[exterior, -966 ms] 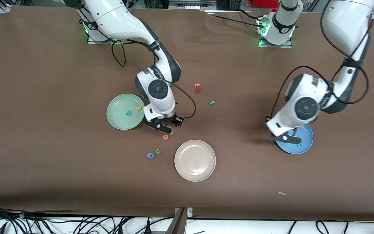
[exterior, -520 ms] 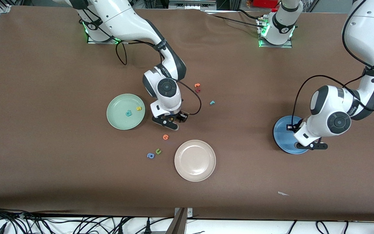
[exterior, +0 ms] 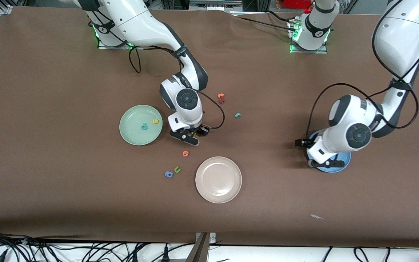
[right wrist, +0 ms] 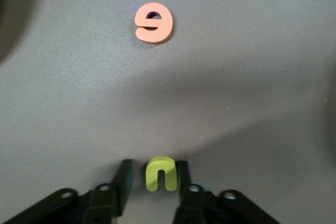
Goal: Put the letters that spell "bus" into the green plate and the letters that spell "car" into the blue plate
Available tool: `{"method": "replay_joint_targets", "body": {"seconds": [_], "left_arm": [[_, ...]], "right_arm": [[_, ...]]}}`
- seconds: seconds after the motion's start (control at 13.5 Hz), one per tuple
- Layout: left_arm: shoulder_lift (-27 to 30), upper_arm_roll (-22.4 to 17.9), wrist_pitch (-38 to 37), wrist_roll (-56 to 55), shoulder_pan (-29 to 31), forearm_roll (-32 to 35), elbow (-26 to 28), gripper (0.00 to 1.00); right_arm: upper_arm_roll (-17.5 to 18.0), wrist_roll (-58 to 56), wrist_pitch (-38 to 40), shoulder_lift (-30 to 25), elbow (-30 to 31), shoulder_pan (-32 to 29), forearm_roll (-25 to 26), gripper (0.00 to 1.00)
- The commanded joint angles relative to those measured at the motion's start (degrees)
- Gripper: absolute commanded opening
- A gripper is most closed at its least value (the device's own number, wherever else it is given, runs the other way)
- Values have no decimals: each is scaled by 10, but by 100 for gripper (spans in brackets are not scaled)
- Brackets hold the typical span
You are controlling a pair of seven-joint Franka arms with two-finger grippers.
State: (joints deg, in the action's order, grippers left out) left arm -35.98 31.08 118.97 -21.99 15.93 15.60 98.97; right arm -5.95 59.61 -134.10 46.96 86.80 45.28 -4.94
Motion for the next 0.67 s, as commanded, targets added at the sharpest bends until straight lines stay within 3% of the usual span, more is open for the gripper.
{"method": "replay_joint_targets", "body": {"seconds": [0.0,0.3,0.45,0.59], "left_arm": [[6,43,-2,-63,4,-11,17,100],[56,95,118,-163,2,-3,124,100],[58,107,144,-237,-29,8,142,100],[50,107,146,-332,-69,71,143,100]], "right_arm": [[-6,7,-4,-1,8,8,6,8],[-31,-30,36,-32,5,3,6,8],[-56,-80,113,-56,6,3,6,8],[-90,-133,194,-80,10,3,6,8]]}}
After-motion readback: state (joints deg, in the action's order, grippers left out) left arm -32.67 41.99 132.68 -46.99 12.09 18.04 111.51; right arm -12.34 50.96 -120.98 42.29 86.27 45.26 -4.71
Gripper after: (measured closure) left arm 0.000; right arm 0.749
